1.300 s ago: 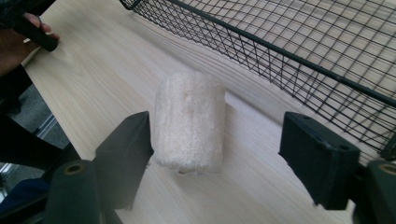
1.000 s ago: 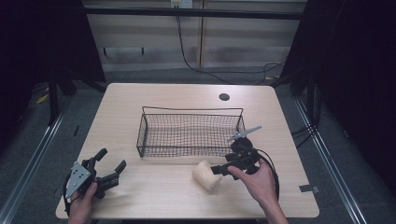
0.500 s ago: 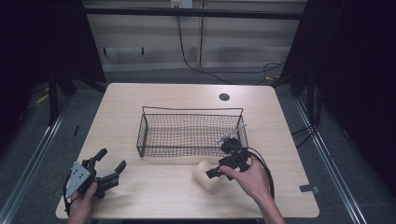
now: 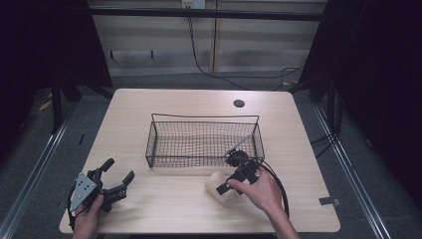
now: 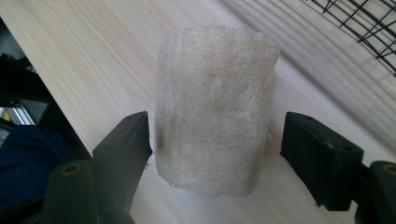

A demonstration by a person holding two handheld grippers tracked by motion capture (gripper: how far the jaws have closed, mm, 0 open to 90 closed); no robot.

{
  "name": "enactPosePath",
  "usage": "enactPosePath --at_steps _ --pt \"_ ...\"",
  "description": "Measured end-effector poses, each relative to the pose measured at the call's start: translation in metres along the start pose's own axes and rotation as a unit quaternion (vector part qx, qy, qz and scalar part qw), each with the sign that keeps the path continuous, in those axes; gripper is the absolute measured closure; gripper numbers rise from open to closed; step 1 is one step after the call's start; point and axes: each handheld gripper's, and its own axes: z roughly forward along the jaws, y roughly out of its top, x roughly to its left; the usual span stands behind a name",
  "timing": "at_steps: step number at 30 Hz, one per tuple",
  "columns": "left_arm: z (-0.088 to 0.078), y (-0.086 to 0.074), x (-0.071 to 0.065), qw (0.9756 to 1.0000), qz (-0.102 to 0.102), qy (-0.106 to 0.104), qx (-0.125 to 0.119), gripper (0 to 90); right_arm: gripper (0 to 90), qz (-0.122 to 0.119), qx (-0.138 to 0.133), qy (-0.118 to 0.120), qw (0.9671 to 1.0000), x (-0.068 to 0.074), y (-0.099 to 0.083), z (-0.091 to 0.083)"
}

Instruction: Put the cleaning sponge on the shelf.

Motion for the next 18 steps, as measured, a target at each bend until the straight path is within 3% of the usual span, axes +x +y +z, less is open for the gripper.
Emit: enactPosePath --at_steps 18 --pt "0.000 0.000 0.000 1.0000 0.002 0.000 0.001 15.7 28.4 -0.002 0.074 -0.016 0.9971 0.004 0.009 0.016"
